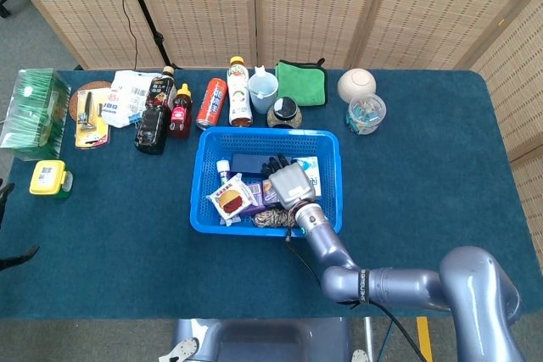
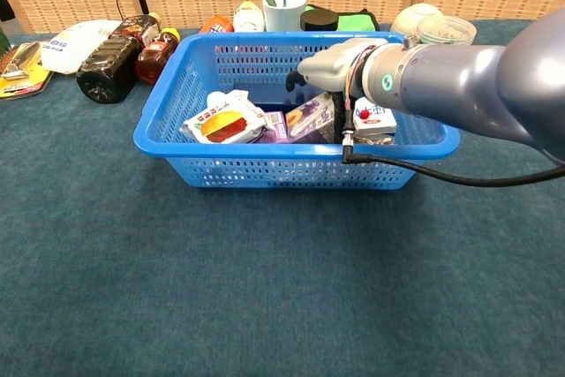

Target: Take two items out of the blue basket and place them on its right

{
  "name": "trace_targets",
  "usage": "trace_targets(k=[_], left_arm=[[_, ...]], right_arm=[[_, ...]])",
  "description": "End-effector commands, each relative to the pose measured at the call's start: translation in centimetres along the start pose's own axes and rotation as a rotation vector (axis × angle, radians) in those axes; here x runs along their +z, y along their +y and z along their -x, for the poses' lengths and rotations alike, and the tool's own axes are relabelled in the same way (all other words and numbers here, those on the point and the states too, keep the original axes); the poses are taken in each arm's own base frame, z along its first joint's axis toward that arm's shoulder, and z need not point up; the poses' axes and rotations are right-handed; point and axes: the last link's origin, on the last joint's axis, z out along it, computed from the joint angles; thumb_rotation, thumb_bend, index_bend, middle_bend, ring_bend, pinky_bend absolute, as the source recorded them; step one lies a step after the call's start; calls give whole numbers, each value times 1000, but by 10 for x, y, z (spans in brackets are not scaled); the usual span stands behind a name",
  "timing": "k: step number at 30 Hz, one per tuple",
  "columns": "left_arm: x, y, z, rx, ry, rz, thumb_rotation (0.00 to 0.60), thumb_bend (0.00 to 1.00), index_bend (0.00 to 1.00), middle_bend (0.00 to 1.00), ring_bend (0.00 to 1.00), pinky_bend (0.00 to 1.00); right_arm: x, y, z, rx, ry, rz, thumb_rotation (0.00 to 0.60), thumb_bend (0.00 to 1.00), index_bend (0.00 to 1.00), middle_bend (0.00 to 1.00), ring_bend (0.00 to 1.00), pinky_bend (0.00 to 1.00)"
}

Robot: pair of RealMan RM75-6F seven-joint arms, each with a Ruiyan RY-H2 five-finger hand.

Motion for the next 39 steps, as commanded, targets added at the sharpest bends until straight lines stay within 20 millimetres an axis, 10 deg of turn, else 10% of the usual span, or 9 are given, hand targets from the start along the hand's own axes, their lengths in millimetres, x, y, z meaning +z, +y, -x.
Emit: trace_targets(k=[1,8,26,39], left_arm=[[0,0,0,1,0,0,600,0,0,0,0,0],[0,0,0,3,-1,-2,600,0,0,0,0,0],[-2,1,0,-1,-7,10,600,0,0,0,0,0],[-1,0,1,-4,-22,13,600,0,0,0,0,0]], right_arm=[[2,0,2,7,-6,1,600,0,248,263,215,414],[3,3,3,7,25,9,600,215,502,505,419,563],[-21,5,-41,88,195,-41,600,474,574,555,460,590],[-57,97,-119,123,390,164,600,511,582,561,468,590]])
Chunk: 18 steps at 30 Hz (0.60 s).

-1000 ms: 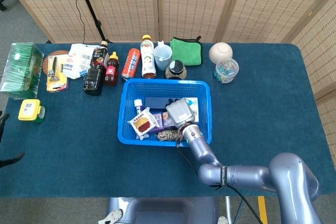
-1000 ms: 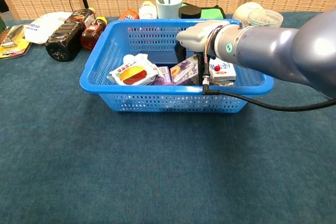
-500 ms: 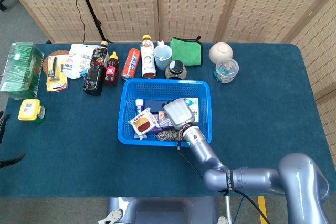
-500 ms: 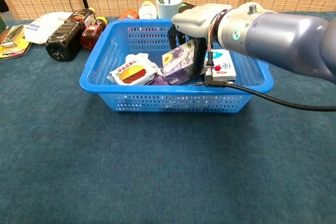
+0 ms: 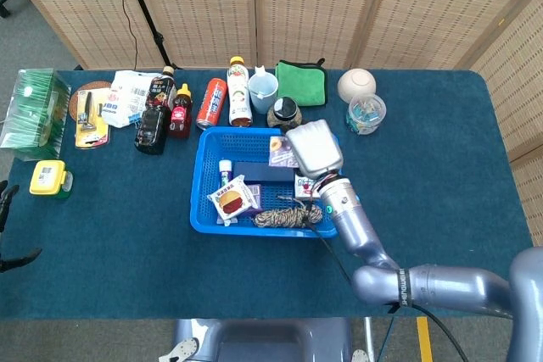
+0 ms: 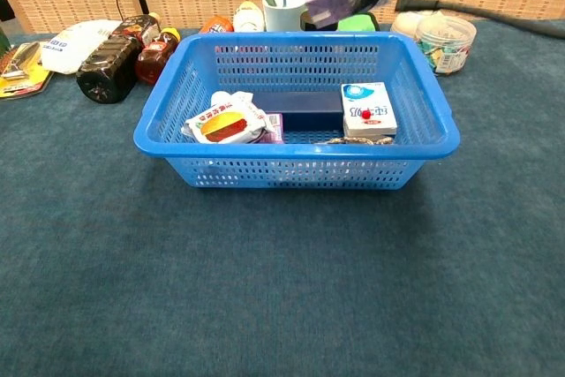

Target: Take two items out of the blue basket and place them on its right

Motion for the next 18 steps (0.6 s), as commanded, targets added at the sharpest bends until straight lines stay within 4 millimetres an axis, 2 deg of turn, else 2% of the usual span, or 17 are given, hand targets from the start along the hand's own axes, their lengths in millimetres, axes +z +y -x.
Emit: trace_targets(k=[1,3,7,8,13,15,18], left_arm=[[0,0,0,1,0,1,600,0,0,0,0,0],[-1,1,0,1,-2,1,600,0,0,0,0,0],[-1,1,1,2,-3,1,600,0,0,0,0,0],[-1,2,1,2,-4,2,600,0,0,0,0,0],[-3,2,0,1,1,-1,600,0,0,0,0,0],[-4,2,-1,-1,7,-2,600,0,0,0,0,0],[-4,2,0,0,8,-2,600,0,0,0,0,0]], right_arm=[[-3,33,-19,-7,38,77,600,511,582,561,468,590],[-6,67,-19,-12,35,154,600,511,582,561,468,590],[-12,109,-10,-18,5,221,600,512,584,561,468,590],[-15,125,-4,-20,-12,250,600,512,584,561,468,590],[-22,166,19,-15,-63,315,600,513,584,561,468,591],[-30,193,39,-15,-109,376,600,514,584,561,468,592],[-34,207,56,-8,-146,395,600,514,584,561,468,591]])
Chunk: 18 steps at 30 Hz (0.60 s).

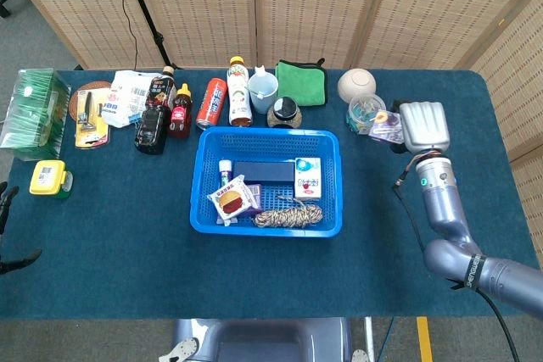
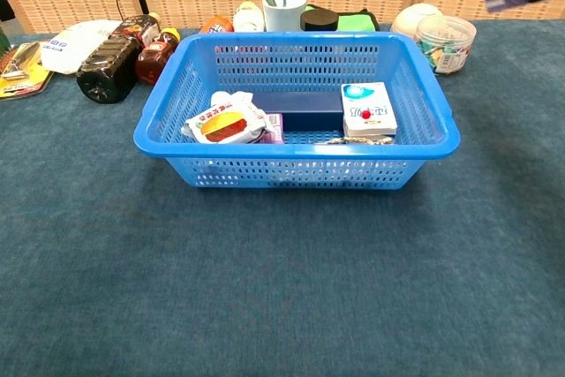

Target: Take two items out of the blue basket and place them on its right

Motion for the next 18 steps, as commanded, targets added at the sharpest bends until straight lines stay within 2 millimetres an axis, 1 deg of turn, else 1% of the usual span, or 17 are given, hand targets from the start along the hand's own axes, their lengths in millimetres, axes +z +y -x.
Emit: trace_targets(k=[1,2,5,10,13,18], left_arm=[[0,0,0,0,-1,0,600,0,0,0,0,0],[0,0,1,3,-4,-1,600,0,0,0,0,0],[1,1,2,7,-14,-1,600,0,0,0,0,0],[0,2,3,13,-17,1,600,0,0,0,0,0],[0,2,3,13,-17,-1,600,0,0,0,0,0],[0,1,3,14,-17,-5,600,0,0,0,0,0]], right_arm=[[-1,34,38,2,-95,49,600,515,583,561,468,592],[-2,40,49,7,-124,58,600,516,581,561,468,592],[-3,45,66,31,-158,61,600,530,575,559,467,592],[-4,47,92,61,-211,52,600,540,574,559,467,592],[-5,42,104,80,-241,33,600,540,574,560,467,592],[-6,27,116,97,-257,-13,600,540,574,557,457,591]])
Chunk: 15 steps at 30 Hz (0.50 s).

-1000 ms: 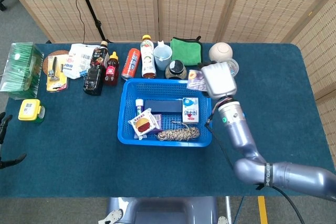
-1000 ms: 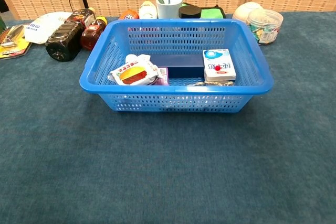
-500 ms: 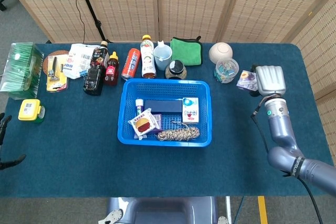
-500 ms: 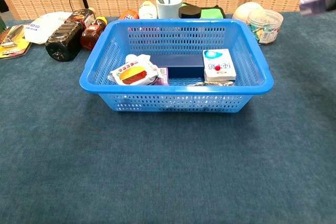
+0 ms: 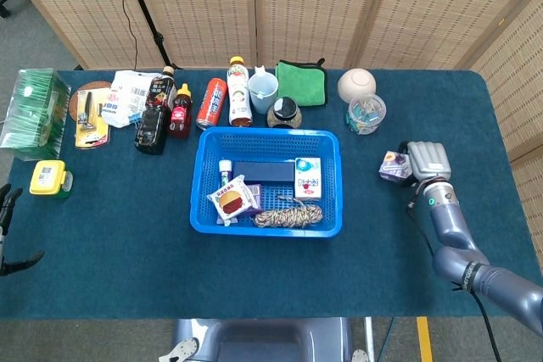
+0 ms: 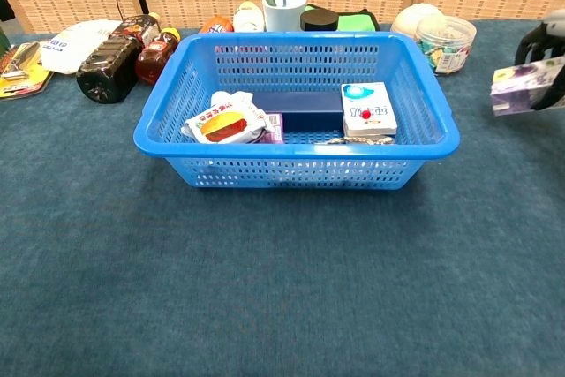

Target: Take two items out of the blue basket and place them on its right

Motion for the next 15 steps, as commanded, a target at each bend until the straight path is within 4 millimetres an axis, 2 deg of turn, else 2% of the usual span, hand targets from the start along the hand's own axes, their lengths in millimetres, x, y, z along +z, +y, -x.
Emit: trace_targets(k=[1,3,5,7,9,10,11,15], left_arm=[[0,0,0,2,-1,-1,600,0,0,0,0,0],[1,0,1,1,-5,-1,600,0,0,0,0,0],[1,0,1,3,-7,0,600,0,0,0,0,0],[0,-1,1,2,-6,-4,600,0,0,0,0,0],[0,-2,0,0,-5,-6,600,0,0,0,0,0],[0,-2,0,0,-6,-7,600,0,0,0,0,0],[1,-2,0,0,-7,-8,600,0,0,0,0,0],[1,-1,1,4,-7,-6,600,0,0,0,0,0]], right_arm=[[0,-10,9,5,-15,-33,600,540,572,553,451,590],[0,-15,12,8,-24,-53,600,535,556,532,429,577],[0,-20,15,8,-35,-74,600,464,508,477,381,538],[-2,-23,17,-5,-49,-96,600,240,316,260,191,411],[-4,-21,16,-16,-53,-97,600,84,120,72,43,296],[-5,-20,15,-22,-52,-95,600,30,45,16,5,237],[-5,-20,13,-29,-47,-92,600,3,7,0,0,193],[-12,-17,8,-66,-28,-74,600,0,0,0,0,116]])
